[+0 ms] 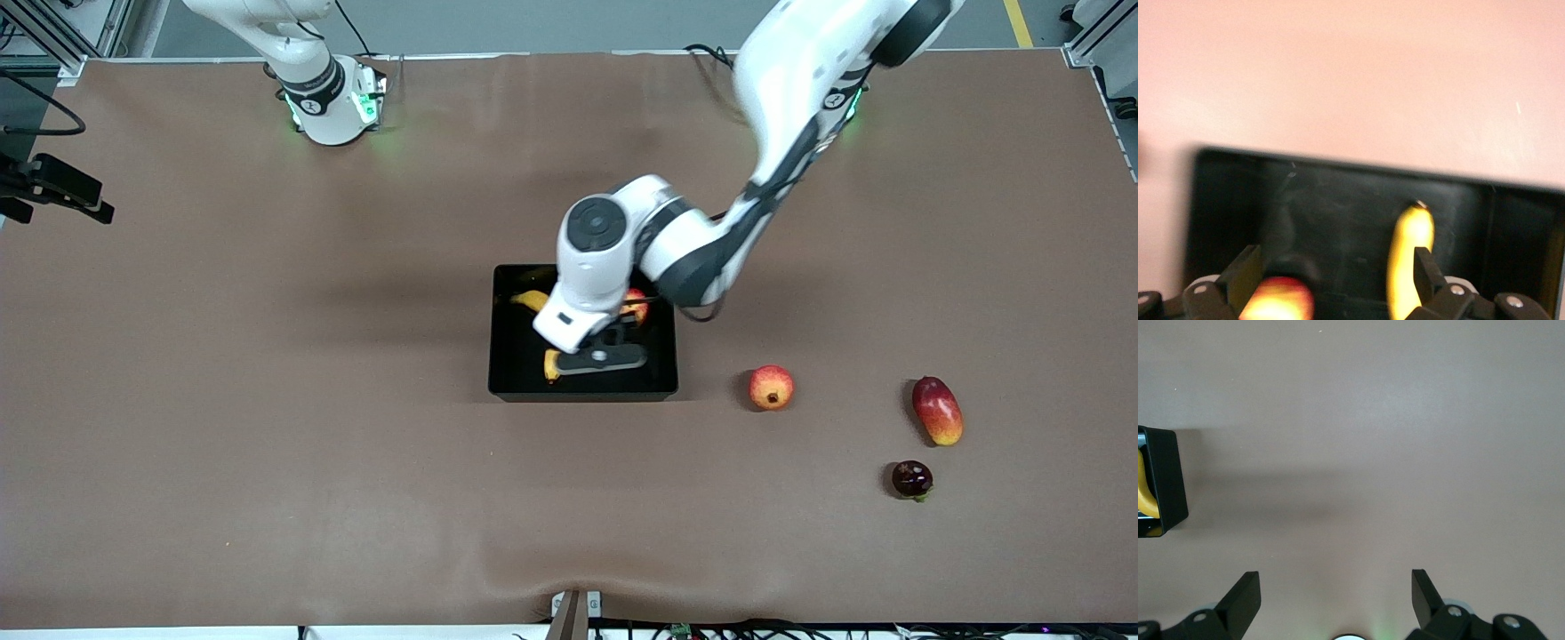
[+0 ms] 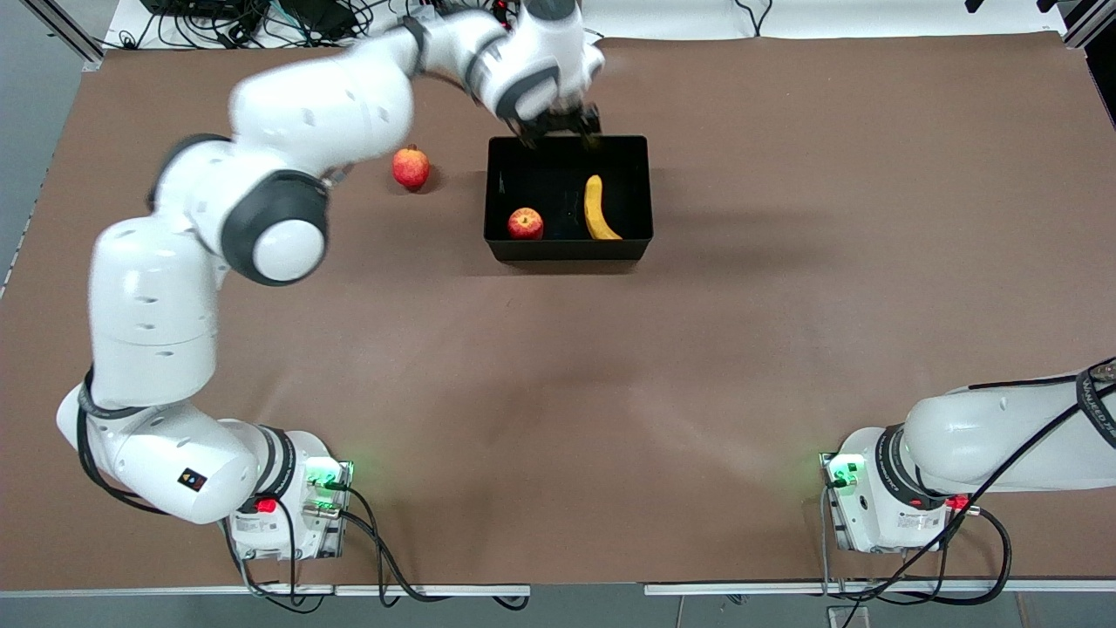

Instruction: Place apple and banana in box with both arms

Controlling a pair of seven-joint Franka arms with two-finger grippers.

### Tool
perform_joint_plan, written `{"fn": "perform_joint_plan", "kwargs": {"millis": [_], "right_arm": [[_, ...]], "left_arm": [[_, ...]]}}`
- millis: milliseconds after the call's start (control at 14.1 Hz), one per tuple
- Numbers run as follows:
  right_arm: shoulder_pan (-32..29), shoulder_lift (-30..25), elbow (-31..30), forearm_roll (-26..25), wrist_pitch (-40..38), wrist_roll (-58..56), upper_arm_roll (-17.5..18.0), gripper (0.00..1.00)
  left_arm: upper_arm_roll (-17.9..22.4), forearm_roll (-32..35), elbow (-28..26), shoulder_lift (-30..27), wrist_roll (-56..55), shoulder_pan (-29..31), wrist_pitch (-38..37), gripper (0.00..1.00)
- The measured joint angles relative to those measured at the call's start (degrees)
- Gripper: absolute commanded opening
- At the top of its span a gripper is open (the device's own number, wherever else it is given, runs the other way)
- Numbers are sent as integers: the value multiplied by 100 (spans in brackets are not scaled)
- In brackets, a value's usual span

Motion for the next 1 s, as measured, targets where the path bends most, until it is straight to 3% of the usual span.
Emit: {"fn": "perform_joint_plan", "kwargs": {"millis": [356, 641, 996], "right_arm": [[-9, 1, 0, -5, 3, 0, -39, 100], [-29, 1, 0, -10, 35, 0, -66, 100], [-33, 6, 0, -10, 37, 0, -68, 100]], "left_arm": [[35, 6, -31, -1189, 1628, 1119, -1082, 100], [28, -6, -75, -1526, 2734, 2027, -1250, 100], [19, -351, -89, -1914, 3528, 2600, -1587, 100]]}}
